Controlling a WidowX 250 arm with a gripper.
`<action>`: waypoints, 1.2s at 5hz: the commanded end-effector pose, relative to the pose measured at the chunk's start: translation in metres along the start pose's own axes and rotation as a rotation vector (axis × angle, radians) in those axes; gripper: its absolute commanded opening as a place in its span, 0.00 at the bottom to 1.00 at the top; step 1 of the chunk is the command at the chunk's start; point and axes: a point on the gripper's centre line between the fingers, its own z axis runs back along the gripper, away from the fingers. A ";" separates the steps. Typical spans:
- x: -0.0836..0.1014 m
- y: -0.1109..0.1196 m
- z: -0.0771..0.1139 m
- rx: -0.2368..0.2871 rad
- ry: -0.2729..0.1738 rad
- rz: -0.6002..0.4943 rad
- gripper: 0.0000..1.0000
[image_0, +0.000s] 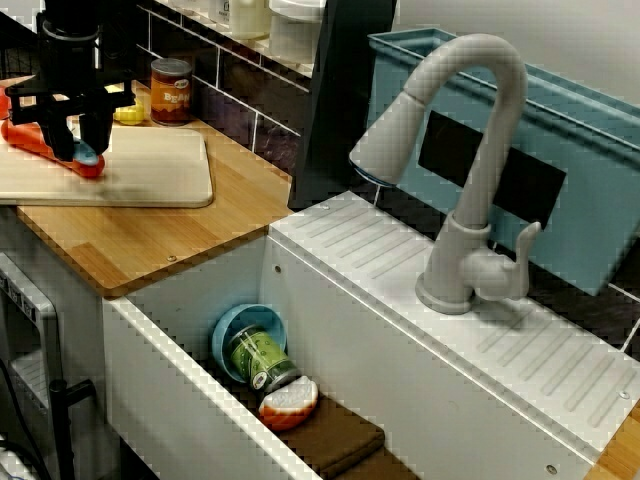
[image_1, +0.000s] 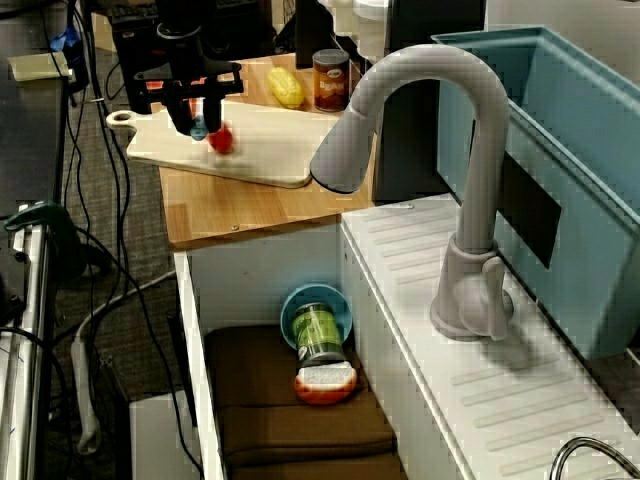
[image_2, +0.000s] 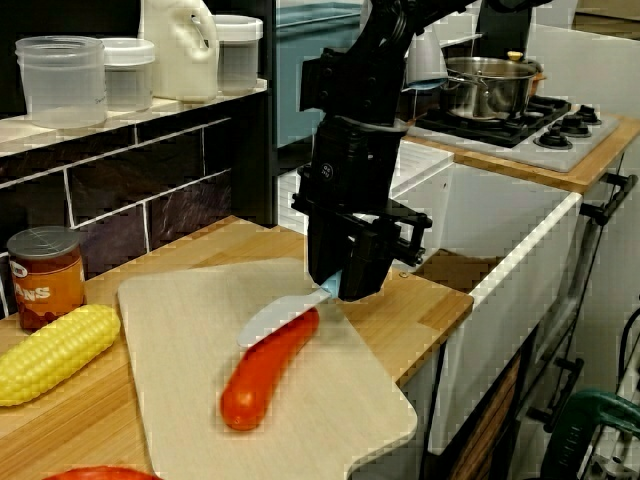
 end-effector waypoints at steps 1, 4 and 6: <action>-0.001 0.007 0.010 -0.020 -0.031 -0.007 0.00; -0.006 0.013 -0.004 -0.022 -0.067 -0.017 0.00; -0.009 0.013 -0.012 -0.019 -0.085 -0.017 0.00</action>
